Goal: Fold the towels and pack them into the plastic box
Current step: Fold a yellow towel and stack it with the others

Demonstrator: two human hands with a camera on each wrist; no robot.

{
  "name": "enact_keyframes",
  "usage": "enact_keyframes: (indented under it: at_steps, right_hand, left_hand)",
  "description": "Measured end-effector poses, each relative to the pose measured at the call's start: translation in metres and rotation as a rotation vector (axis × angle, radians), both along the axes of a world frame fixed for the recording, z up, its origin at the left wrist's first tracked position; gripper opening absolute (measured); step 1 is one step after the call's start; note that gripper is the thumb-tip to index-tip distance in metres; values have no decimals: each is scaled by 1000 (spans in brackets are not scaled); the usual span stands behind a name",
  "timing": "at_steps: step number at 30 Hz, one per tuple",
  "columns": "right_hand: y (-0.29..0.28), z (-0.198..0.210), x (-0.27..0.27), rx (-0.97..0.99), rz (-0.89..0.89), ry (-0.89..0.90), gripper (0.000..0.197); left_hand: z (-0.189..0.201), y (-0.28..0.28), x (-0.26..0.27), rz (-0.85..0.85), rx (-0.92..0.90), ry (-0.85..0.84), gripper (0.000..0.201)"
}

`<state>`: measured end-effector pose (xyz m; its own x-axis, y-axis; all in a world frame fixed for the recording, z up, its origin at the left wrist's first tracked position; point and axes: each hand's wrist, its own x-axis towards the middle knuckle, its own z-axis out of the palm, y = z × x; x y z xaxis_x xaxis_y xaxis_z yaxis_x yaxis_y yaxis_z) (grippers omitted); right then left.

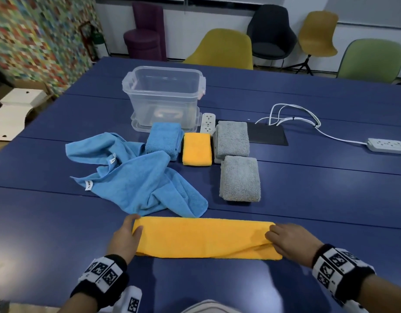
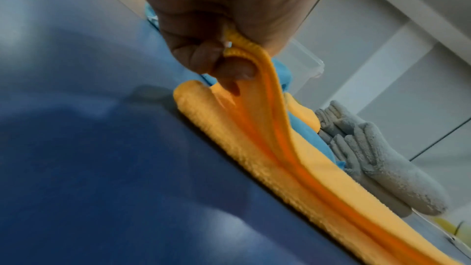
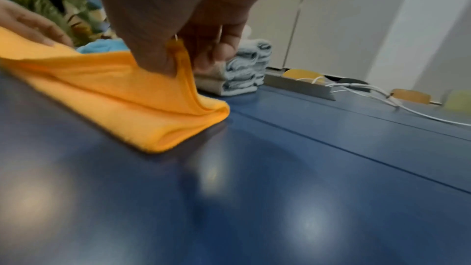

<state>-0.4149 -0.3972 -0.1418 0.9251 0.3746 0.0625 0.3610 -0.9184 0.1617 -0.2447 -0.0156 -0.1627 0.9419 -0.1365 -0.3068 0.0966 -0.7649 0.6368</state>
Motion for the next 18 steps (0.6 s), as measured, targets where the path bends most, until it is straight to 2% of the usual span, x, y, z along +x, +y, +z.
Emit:
enact_keyframes:
  at_steps: [3,5,8,10,15,18]
  right_hand:
    - [-4,17,3,30,-97,37,55]
    - [-2,19,0,-6,-152,126,66]
    - [5,-5,-14,-117,-153,311,74]
    - [7,-19,-17,-121,-156,405,78]
    - [7,-14,-5,-91,-235,383,78]
    - [1,-19,-5,-43,-218,407,74]
  left_hand:
    - [3,0,2,44,-74,-116,21]
    - [0,1,2,4,-32,-124,17]
    - [-13,4,-1,-116,85,-55,19]
    - [-19,5,-3,-156,117,-47,23]
    - [-16,8,1,-118,89,-101,23]
    - [-17,10,1,-212,238,-103,22]
